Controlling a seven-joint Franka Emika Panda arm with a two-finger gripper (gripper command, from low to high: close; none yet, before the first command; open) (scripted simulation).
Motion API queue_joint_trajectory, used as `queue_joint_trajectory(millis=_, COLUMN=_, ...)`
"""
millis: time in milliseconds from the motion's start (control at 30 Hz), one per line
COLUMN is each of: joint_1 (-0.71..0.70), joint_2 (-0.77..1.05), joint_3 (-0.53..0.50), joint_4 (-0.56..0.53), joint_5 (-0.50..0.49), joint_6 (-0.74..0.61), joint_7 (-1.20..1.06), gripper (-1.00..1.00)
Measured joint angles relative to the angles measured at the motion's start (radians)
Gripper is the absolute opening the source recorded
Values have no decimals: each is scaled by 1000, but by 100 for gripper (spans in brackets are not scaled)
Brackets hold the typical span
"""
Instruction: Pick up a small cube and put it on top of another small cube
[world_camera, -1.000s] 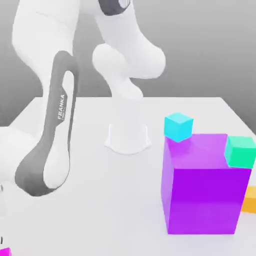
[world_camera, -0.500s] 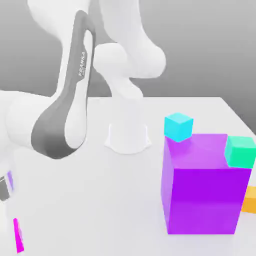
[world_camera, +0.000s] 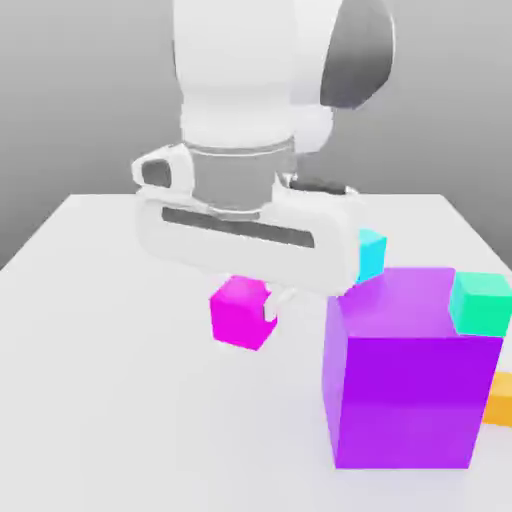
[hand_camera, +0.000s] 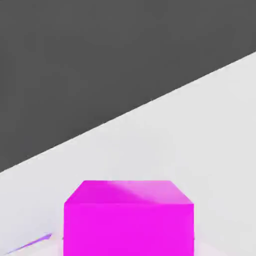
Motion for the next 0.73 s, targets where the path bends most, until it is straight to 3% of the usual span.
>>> queue_joint_trajectory(millis=467, joint_1=268, joint_2=-505, joint_3=74, joint_4=-264, joint_5=77, joint_6=-239, joint_7=-324, gripper=-100)
queue_joint_trajectory(millis=600, joint_1=286, joint_2=-489, joint_3=96, joint_4=-369, joint_5=98, joint_6=-118, joint_7=-348, gripper=-100)
queue_joint_trajectory(millis=633, joint_1=287, joint_2=-477, joint_3=101, joint_4=-393, joint_5=103, joint_6=-82, joint_7=-350, gripper=100)
queue_joint_trajectory(millis=733, joint_1=287, joint_2=-477, joint_3=101, joint_4=-393, joint_5=103, joint_6=-82, joint_7=-350, gripper=100)
